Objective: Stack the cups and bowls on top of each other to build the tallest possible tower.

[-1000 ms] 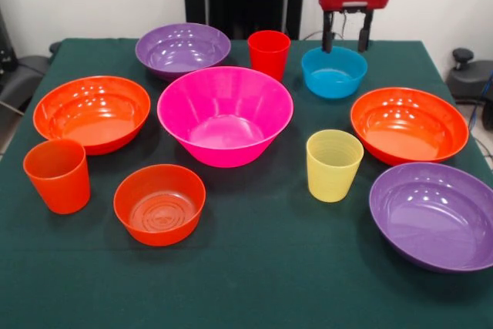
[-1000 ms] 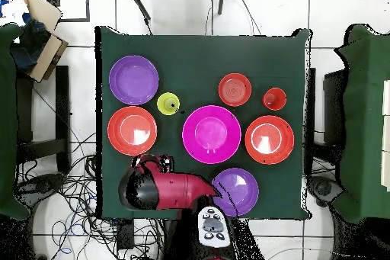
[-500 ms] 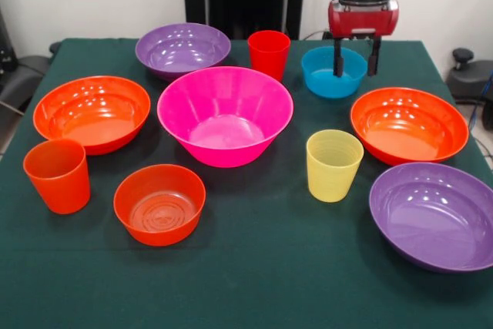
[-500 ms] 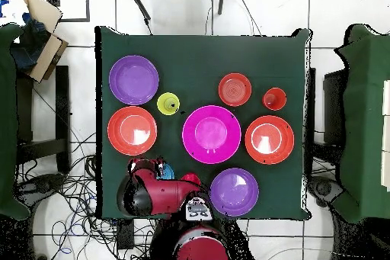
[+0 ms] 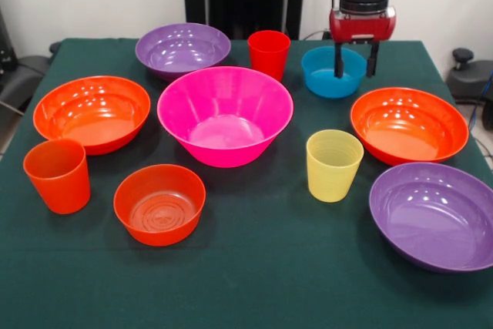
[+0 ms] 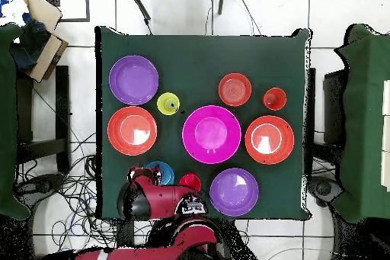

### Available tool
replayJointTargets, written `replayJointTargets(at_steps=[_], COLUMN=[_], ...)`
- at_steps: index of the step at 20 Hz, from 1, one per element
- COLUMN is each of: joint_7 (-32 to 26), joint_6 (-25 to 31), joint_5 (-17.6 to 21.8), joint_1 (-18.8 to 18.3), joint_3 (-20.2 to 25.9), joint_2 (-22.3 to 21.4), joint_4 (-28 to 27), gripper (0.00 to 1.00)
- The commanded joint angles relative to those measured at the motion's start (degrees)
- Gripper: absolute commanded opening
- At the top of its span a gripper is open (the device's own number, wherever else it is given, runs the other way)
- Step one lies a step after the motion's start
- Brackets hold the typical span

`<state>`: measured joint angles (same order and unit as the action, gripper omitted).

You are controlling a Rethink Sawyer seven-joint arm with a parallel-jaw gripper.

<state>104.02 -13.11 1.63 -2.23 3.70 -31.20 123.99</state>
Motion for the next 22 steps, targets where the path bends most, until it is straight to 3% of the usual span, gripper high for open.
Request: replayJointTargets(at_steps=[1, 10, 15, 22], joint_7=[9.06, 11.44, 13.50, 14.64], joint_6=[3.02, -1.35, -4.42, -1.96], joint_5=[1.08, 0.15, -1.05, -1.43], joint_1=[1.44, 2.52, 5.27, 7.29], joint_3=[1.63, 3.88, 3.55, 0.93], joint_2=[0.27, 6.16, 9.58, 5.88], joint_4=[3.12, 2.20, 1.40, 2.44], gripper=[1.00, 1.00, 1.00, 1.00])
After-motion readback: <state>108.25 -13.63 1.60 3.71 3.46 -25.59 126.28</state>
